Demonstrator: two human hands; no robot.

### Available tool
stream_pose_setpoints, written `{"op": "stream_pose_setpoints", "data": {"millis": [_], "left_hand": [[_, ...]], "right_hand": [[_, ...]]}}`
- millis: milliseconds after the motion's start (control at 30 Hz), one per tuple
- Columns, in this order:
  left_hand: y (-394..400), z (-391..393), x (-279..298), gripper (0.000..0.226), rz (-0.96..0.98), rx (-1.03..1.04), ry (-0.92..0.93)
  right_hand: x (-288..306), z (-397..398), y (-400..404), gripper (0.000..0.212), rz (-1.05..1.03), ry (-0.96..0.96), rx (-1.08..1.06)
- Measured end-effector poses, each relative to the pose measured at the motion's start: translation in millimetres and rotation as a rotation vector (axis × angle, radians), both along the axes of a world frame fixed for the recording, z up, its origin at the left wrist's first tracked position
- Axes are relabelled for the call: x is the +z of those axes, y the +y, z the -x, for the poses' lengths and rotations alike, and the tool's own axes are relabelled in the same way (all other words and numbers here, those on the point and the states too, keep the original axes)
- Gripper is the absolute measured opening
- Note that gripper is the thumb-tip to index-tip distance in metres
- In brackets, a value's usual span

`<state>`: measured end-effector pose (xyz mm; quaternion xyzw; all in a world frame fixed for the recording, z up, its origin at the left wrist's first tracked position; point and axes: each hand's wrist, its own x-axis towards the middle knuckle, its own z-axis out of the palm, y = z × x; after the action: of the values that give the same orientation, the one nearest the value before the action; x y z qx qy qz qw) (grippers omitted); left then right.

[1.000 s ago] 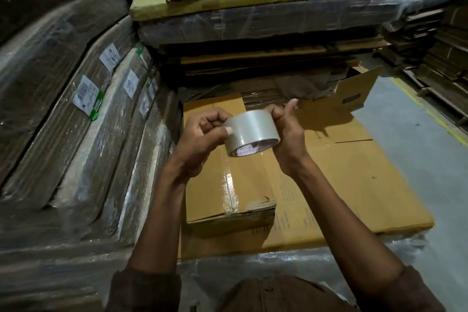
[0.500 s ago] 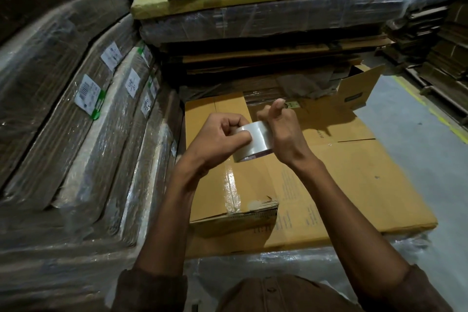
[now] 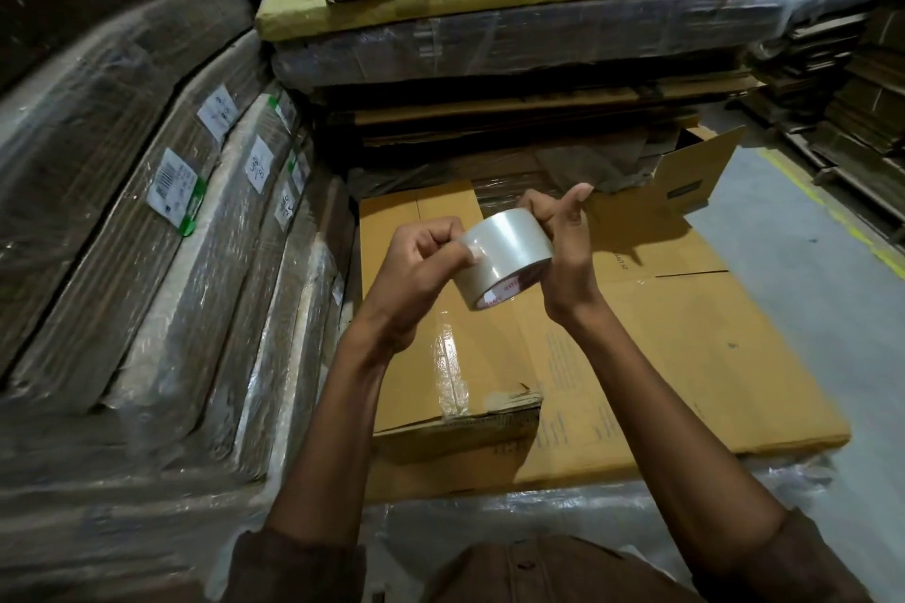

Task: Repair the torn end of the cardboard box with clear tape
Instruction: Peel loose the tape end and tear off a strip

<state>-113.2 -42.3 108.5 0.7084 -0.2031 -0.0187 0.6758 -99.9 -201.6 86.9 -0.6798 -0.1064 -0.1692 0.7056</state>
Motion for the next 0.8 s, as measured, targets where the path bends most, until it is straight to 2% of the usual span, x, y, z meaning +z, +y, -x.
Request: {"op": "stream_pose_setpoints", "data": {"millis": [100,200,300,367,433,533,600,733,800], "left_hand": [[1,0,7,0.020,-0.107,0.019,-0.032],[-4,2,12,0.018,-0.167,0.061,-0.032],[-8,3,14,0.021,-0.228,0.120,-0.038],[-9,1,15,0.021,-0.238,0.150,-0.036],[-8,0,15,0.021,-0.210,0.154,-0.035],[-4,-1,13,0.017,-0.003,0.130,0.011],[-2,0,12,0.022,0.093,0.111,0.035],[-2,4,9,0.029,0.068,0.041,0.046],[-1,3,9,0.028,0.026,0.042,0.041]], "right_hand": [[2,0,2,0.072,0.146,-0.079,-0.062],[2,1,7,0.065,0.270,-0.158,-0.078],[3,0,7,0.066,0.354,-0.231,-0.074],[4,-2,8,0.085,0.401,-0.276,-0.105],[2,-3,7,0.098,0.335,-0.283,-0.114],[-2,-5,5,0.096,0.020,-0.146,-0.013],[-8,-8,3,0.095,-0.122,-0.031,0.040],[-12,-8,5,0.101,-0.131,0.027,0.033],[-9,-5,5,0.091,-0.044,-0.015,-0.015]]}}
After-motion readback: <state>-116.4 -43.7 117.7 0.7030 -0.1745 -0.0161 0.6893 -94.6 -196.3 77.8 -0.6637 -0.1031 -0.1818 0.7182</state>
